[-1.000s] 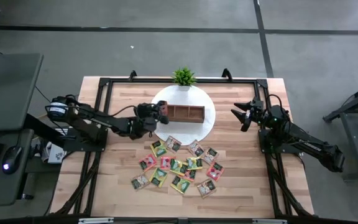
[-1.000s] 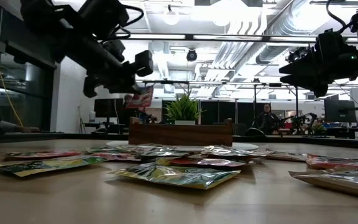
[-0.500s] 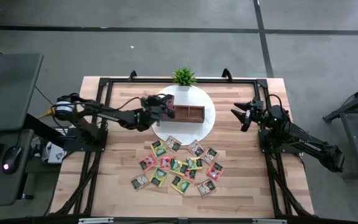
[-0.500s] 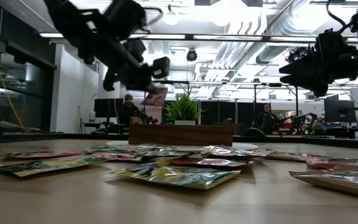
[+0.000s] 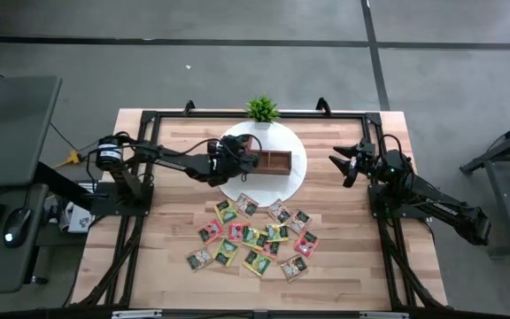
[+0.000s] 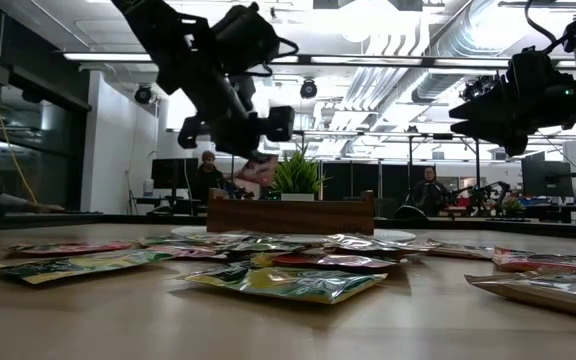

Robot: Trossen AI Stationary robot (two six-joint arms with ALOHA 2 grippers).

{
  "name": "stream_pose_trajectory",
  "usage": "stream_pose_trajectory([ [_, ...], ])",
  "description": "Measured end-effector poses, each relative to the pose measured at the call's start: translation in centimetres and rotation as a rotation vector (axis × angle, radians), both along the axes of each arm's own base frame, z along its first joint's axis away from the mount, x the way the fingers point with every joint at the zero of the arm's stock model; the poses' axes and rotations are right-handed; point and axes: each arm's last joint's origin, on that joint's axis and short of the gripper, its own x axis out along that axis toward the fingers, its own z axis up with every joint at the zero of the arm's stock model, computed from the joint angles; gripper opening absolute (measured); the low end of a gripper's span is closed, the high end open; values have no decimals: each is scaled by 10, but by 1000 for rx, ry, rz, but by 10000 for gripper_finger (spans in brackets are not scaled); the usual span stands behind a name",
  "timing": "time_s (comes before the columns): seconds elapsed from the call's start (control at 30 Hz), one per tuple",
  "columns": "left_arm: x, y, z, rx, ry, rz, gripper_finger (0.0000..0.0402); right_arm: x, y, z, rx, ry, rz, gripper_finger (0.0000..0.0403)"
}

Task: Pick & Place Tea
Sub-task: Put the orange tea bag into the left section of the wooden organizer

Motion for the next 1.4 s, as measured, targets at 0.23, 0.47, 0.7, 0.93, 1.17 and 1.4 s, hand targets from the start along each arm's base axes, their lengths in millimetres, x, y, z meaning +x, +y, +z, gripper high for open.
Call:
stream_pose_trajectory([
  [0.23,-7,-1,-8,-70,17,34,0,0,0,0,0,0,0,208],
  [0.47,-7,-1,-9,-89,-3,35,0,0,0,0,0,-1,0,208],
  [0.7,-7,-2,-9,-102,-2,24,0,0,0,0,0,-1,0,208],
  [0.93,-7,-2,-10,-132,-6,-1,0,0,0,0,0,-1,0,208],
  [1.17,-6,-2,-10,-140,-6,-8,0,0,0,0,0,-1,1,208],
  [1.4,-2,-3,-21,-167,-4,-27,0,0,0,0,-1,-1,1,208],
])
